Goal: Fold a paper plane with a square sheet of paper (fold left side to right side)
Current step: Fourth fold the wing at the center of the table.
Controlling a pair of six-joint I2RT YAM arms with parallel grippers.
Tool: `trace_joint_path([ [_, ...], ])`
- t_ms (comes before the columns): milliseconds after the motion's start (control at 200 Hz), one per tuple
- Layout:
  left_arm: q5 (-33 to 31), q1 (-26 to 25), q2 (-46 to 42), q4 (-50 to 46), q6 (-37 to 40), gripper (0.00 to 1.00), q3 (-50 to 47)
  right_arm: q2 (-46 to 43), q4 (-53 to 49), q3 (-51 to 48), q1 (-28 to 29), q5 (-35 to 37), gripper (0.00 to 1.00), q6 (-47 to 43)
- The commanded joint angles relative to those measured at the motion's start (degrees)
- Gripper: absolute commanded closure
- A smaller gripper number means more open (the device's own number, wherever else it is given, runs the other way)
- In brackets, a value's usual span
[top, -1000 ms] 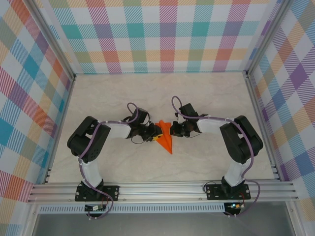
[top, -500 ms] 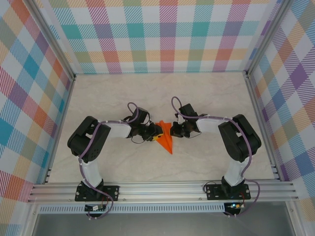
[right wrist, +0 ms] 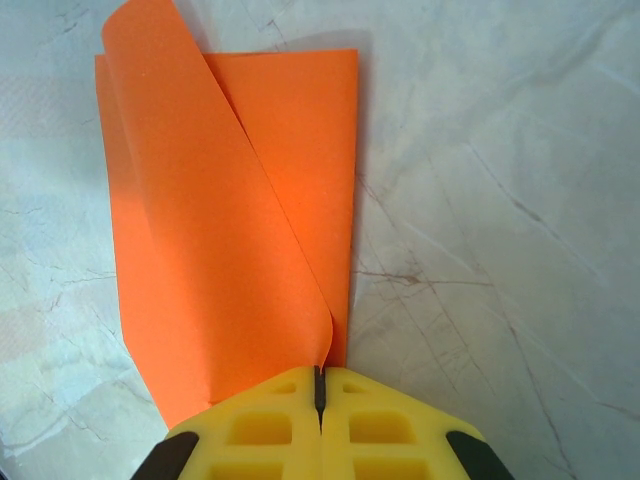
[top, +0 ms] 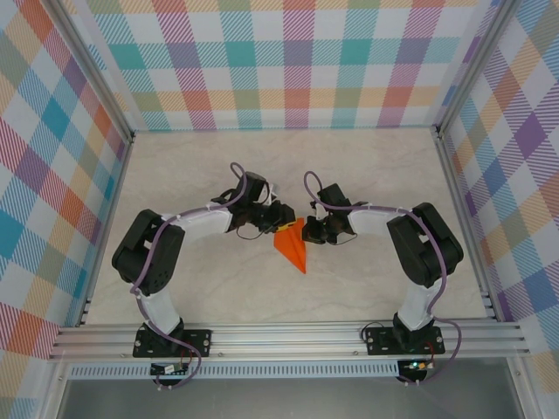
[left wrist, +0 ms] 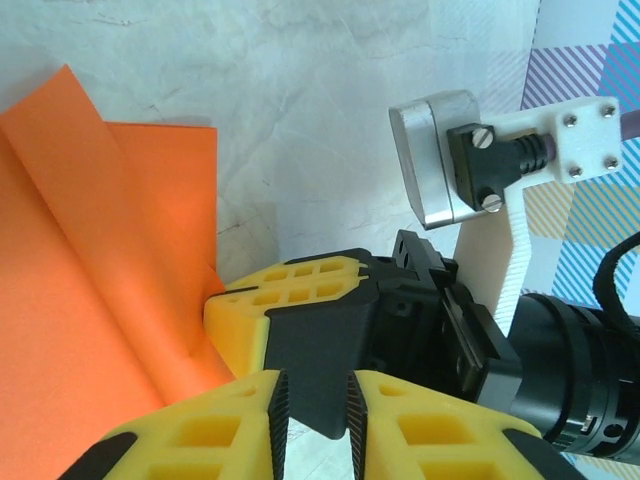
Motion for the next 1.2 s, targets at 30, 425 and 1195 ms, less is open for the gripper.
trace_joint_path([
  [30, 2.84, -1.12, 3.51, 0.34, -0.41, 0.77, 1.72, 2.35, -3.98, -0.27, -0.16, 2.32, 0.97, -1.19],
  [425, 5.07, -1.65, 9.24, 4.85, -2.77, 0.78, 3.43, 2.34, -4.45, 0.08, -0.11, 2.33, 0.97, -1.27],
  [1195, 0.81, -1.02, 11.4, 4.31, -1.53, 0.81, -1.24, 2.39, -5.35, 0.69, 0.0, 2.76, 0.97, -1.74],
])
